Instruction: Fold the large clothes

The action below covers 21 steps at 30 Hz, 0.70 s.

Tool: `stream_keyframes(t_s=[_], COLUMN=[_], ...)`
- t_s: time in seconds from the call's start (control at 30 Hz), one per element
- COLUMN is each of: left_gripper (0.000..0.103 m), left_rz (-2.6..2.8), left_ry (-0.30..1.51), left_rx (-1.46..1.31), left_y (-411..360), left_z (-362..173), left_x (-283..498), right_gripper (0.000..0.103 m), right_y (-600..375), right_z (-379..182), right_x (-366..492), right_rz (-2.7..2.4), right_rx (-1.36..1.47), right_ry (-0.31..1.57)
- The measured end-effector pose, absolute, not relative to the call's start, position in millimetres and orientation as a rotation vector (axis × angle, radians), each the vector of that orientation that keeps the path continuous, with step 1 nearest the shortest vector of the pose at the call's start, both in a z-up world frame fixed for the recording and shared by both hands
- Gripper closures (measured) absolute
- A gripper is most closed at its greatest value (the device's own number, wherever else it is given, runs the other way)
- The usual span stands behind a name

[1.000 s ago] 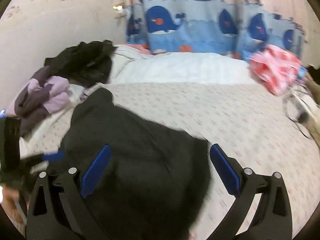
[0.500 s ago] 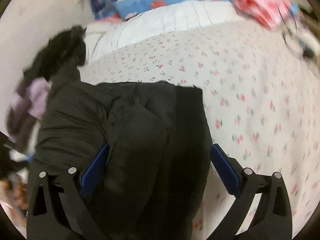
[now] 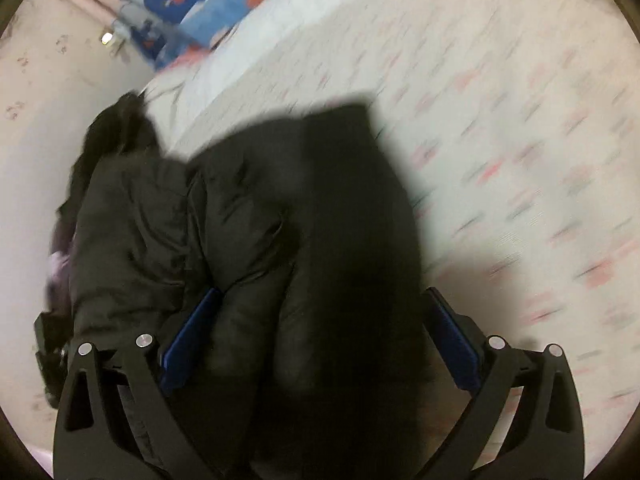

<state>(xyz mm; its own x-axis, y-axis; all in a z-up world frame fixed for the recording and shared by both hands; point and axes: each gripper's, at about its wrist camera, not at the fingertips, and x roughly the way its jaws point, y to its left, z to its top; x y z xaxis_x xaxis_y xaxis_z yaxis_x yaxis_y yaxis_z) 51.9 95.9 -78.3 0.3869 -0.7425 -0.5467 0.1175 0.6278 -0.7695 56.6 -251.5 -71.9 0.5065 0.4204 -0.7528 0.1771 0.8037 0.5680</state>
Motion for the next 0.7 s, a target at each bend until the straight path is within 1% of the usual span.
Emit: stream_keyframes(t_s=[0.13,0.23,0.3,0.37,0.4,0.47,0.5,0.53,0.6,0.63,0.7], left_gripper=[0.007,0.007,0.007,0.006,0.006,0.006,0.006,0.006,0.006,0.006,0.006], left_rz=[-0.629,-0.567,-0.502,-0.405,-0.315,-0.158,-0.158,-0.172,-0.165,-0.16,-0.155], left_ry=[0.892,0.77,0.732,0.771,0.826,0.913,0.922,0.923,0.903,0.887,0.881], left_rx=[-0.602,-0.503,-0.453,-0.402,-0.354,-0.293,-0.292,-0.291,-0.252,-0.222,-0.211], left_y=[95,116,139,158,169,184,187,185,177,172,174], left_z=[-30,6,16,10,-2,-27,-32,-33,-28,-26,-26], left_x=[31,16,13,17,22,30,29,28,23,20,18], right_gripper=[0.006,0.006,0.006,0.006,0.006,0.006,0.006,0.006,0.006,0.006,0.006], right_y=[-212,-162,-134,-106,-99,-102,-106,-109,-107,-103,-89], right_z=[-69,-58,-60,-74,-78,-72,-62,-51,-11,0,5], right_x=[71,92,103,116,118,117,111,104,72,59,39], right_rz=[0.274,0.41,0.451,0.425,0.408,0.408,0.374,0.334,0.348,0.382,0.4], right_rx=[0.714,0.705,0.682,0.598,0.551,0.525,0.501,0.463,0.359,0.328,0.23], right_ry=[0.984,0.945,0.956,1.039,1.061,1.066,1.048,1.014,0.832,0.777,0.74])
